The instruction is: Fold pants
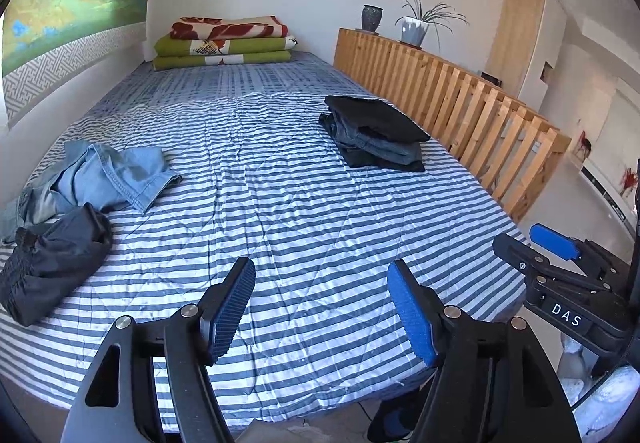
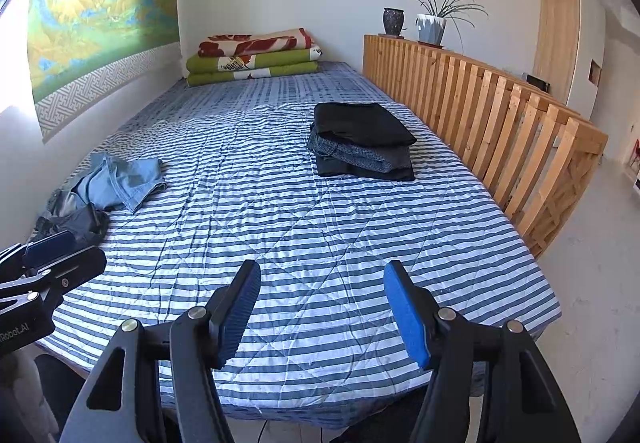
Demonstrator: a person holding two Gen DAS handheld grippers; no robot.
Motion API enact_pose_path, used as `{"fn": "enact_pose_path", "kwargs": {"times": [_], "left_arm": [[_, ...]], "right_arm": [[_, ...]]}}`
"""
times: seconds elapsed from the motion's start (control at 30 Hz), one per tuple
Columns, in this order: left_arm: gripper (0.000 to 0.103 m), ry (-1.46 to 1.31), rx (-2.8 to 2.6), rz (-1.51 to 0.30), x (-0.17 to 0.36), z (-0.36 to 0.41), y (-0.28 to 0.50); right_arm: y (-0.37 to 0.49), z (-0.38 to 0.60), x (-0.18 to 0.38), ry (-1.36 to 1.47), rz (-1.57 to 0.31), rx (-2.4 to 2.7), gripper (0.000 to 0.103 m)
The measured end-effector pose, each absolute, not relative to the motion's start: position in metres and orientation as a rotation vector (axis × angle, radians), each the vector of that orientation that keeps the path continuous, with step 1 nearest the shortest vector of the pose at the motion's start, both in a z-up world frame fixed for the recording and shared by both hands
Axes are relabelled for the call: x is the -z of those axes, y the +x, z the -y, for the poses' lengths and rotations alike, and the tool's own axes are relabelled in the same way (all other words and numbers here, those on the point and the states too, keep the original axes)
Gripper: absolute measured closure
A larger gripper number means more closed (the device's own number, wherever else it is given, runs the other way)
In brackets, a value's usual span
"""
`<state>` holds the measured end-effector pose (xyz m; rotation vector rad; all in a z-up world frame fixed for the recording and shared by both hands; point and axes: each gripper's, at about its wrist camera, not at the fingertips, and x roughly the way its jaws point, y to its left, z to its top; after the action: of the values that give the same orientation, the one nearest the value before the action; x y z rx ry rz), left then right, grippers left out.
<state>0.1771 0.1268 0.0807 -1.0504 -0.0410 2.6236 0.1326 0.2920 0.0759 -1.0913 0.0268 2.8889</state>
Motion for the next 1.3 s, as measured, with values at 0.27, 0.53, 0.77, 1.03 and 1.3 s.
{"fn": "enact_pose_path", "kwargs": {"times": [0.27, 0.53, 0.77, 1.03, 1.3], "left_arm": [[0.031, -1.058, -2.617, 0.039, -0.075, -0.130, 0.173], [0.031, -1.063, -2.631, 0.043, -0.072, -0.132, 0.172], [0.027, -1.061, -2.645, 0.043, -0.070, -0.131, 0.172], [0.024, -1.063, -2.668, 0.050, -0.068, -0.129, 0.171], [0.007, -1.050, -2.706, 0.065, -0.068, -0.125, 0.171]], "right_arm": [[0.131, -0.292, -0.073, -1.100, -0.018, -2.882, 0.043], [0.130, -0.291, -0.070, -1.106, -0.020, -2.881, 0.043], [0.129, -0.287, -0.066, -1.118, -0.015, -2.885, 0.043], [0.128, -0.285, -0.063, -1.127, -0.016, -2.881, 0.043], [0.128, -0.285, -0.060, -1.134, -0.017, -2.882, 0.042]]}}
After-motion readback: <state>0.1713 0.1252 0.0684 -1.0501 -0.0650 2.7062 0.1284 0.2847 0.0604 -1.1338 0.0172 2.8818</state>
